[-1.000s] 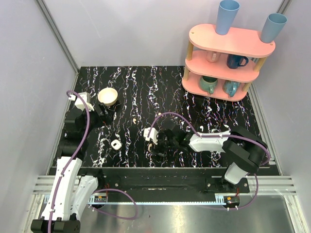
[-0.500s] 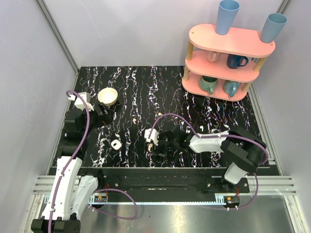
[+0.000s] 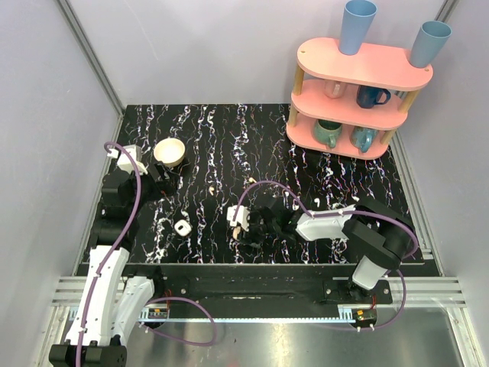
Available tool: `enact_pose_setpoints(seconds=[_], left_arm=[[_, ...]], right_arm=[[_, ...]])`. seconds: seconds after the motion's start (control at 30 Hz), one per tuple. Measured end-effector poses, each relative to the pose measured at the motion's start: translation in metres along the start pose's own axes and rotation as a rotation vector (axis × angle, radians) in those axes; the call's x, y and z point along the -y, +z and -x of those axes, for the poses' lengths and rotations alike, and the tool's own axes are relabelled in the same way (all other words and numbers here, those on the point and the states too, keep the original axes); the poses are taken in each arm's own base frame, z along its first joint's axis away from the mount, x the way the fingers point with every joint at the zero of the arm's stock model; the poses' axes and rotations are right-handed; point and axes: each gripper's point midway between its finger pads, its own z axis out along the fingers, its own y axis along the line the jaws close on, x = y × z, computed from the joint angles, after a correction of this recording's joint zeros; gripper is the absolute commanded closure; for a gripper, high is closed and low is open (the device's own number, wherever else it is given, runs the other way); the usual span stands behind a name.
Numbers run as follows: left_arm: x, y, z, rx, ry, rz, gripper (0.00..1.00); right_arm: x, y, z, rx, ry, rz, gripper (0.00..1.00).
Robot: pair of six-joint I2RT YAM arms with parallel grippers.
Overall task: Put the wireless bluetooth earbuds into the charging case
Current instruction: Pick up the charging case from the center of the board.
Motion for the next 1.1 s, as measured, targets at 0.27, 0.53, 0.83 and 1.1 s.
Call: enact_pose_setpoints(seconds=[0.27,0.53,0.83,1.1], left_arm=[[0.000,0.000,0.000,-0.001,0.000,0.000,0.01],[-0.001,0.001,-0.001,-0.006,-0.001,0.005,0.01],[-0.007,0.001,-0.001,-0.005,-0.012,0.036,0.01],[-0.003,0.001,-0.002,-0.011,-0.012,0.015,0.01]], right_arm=[[0.000,0.001,-0.004,-0.012,-0.040,0.007,0.38],[0.001,0.001,-0.005,-0.014,-0.058,0.006,0.47],[0.003,0.001,-0.005,-0.018,-0.067,-0.004,0.46],[0.010,0.002,-0.004,-0.024,-0.079,-0.031,0.62]])
